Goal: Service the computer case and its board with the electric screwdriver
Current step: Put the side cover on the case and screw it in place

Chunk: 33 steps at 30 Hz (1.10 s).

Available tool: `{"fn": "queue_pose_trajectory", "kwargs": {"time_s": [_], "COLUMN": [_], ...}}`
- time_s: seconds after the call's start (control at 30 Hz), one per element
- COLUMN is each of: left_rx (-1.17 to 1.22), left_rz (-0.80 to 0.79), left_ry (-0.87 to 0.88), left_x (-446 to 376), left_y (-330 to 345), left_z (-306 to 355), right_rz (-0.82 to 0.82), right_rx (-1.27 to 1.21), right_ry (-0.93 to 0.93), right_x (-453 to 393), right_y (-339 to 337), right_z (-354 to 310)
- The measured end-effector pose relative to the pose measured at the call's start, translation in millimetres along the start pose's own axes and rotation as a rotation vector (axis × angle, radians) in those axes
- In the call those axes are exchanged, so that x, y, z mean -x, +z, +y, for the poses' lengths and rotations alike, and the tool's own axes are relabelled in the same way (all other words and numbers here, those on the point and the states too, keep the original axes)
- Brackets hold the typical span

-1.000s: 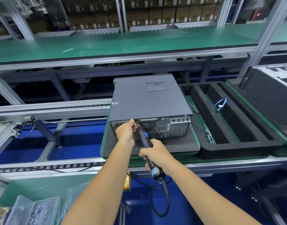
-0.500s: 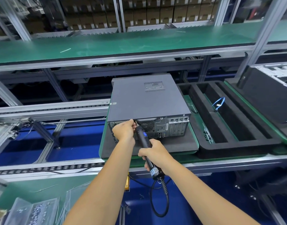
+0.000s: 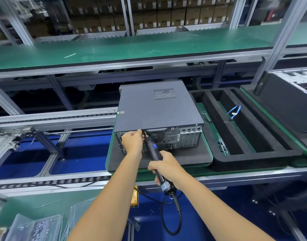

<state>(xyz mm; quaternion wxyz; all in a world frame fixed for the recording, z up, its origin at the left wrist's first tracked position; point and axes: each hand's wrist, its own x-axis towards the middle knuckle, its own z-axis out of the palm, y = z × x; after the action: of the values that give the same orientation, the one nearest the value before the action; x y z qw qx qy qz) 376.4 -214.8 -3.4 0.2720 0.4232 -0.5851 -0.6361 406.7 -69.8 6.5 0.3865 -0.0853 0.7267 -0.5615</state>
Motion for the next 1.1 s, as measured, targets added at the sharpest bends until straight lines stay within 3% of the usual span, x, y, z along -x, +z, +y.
{"fn": "queue_pose_trajectory", "kwargs": {"time_s": [0.33,0.53,1.1], "left_rx": [0.308,0.356,0.408], "left_rz": [-0.036,-0.113,-0.213], "left_ry": [-0.255,-0.334,-0.372], "left_x": [0.3,-0.1,-10.0], "left_y": [-2.3,-8.8,-12.5], "left_z": [7.1,6.3,-3.8], "right_rz": [-0.021,-0.035,0.014], "right_rx": [0.024,0.053,0.038], "right_ry": [-0.026,-0.036,-0.035], "right_x": [5.9,5.4,2.9], "right_y": [2.1,4.6,16.8], "right_z": [2.3,-3.0,-2.1]}}
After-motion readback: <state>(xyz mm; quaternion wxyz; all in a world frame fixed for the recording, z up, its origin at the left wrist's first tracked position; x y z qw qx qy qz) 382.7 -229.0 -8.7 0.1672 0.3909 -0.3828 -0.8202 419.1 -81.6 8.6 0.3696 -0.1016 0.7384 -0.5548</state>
